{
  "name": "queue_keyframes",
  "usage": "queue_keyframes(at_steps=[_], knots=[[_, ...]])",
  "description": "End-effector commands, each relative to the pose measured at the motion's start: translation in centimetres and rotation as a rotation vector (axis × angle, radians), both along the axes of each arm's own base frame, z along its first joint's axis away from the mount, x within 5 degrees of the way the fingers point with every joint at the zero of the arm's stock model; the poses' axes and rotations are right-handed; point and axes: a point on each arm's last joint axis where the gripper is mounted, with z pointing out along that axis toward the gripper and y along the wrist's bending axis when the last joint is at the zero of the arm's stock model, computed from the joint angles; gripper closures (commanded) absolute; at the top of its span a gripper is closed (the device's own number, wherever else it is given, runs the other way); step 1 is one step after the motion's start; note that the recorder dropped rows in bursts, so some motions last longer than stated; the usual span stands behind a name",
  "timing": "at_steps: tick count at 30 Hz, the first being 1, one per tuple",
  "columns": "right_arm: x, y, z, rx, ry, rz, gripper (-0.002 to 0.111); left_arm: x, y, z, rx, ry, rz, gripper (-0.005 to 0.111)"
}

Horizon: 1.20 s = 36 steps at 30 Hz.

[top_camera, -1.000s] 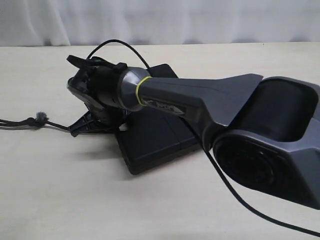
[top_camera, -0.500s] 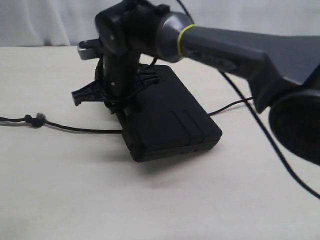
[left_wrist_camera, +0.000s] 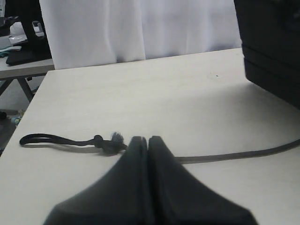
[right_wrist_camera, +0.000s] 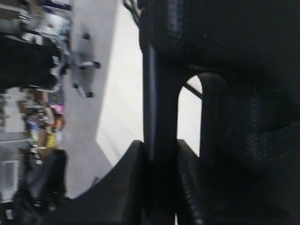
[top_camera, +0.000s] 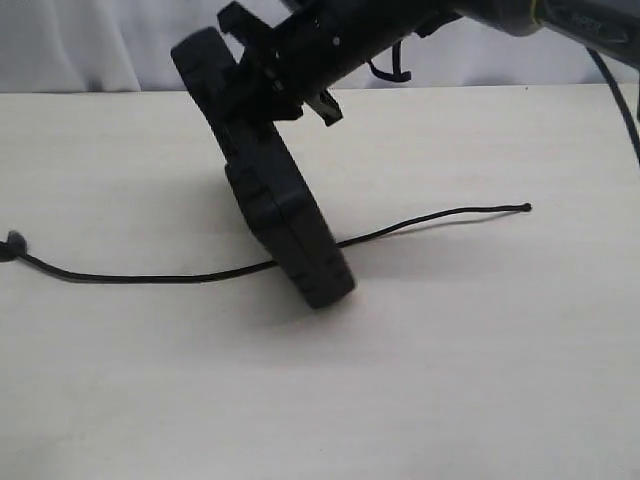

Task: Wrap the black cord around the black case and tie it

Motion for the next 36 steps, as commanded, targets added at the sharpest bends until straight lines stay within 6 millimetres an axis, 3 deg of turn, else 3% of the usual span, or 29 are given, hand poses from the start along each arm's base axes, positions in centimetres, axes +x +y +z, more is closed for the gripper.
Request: queue_keyframes(at_steps=[1,11,14,22,26,36], knots=[[1.0,-1.3,2.9,0.23,-0.03,-0.048,0.104,0.0,0.0,0.0,-0.006,-0.006,-0.006,0.107],[1.9,-4.1,-0.3,-0.113,-0.008,-0.114,0.104,0.0,0.0,0.0,-0.006,-0.006,-0.006,0.107],[2.1,-4.1,0.1,-0.062,0.012,-0.128,0.104,0.0,0.0,0.0,-0.006,-0.006,-0.006,0.107],[2.2,-3.1,2.7,0.269,0.037,-0.125,0.104,0.0,0.0,0.0,-0.006,-0.006,-0.006,0.107],[2.2,-3.0,3.0,0.302,0.044,-0.128,0.104,0.0,0.0,0.0,-0.006,-0.006,-0.006,0.107],[1.7,-3.3,-1.0,0.218,0.098,-0.145,0.104,0.0,0.0,0.0,-0.006,-0.006,-0.006,0.107]])
